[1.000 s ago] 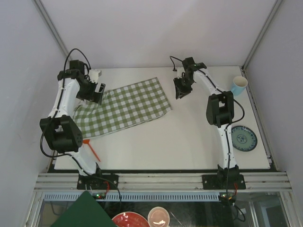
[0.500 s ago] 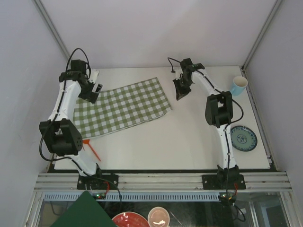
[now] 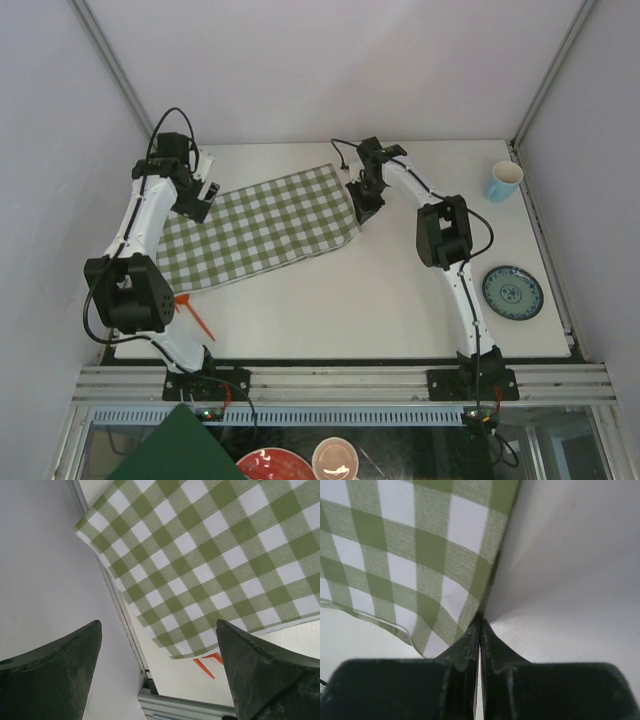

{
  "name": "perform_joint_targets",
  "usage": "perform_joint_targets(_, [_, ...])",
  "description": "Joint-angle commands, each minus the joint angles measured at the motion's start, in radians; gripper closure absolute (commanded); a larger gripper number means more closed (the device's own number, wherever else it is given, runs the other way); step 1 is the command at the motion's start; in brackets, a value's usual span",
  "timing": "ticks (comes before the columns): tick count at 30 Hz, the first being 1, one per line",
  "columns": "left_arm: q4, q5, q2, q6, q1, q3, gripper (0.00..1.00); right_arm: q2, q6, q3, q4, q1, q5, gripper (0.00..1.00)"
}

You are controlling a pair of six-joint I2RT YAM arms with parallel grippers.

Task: Set the dinner table for one person
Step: Flatten out the napkin at the center of the board.

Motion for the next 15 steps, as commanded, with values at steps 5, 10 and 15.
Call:
perform_joint_targets(5, [0.007,0.110,-0.025,-0.031,-0.015,-0.011,0.00,0.052,0.013,0.160,-0.035,0.031,-0.008,1.00])
perform_joint_targets(10, [0.011,0.123,-0.017,-0.041,-0.028,-0.013,0.00,0.024,0.009,0.162,-0.047,0.049,-0.003,1.00])
perform_joint_targets(15, [0.013,0.125,-0.023,-0.040,-0.035,-0.021,0.00,0.009,0.018,0.162,-0.057,0.051,-0.019,1.00])
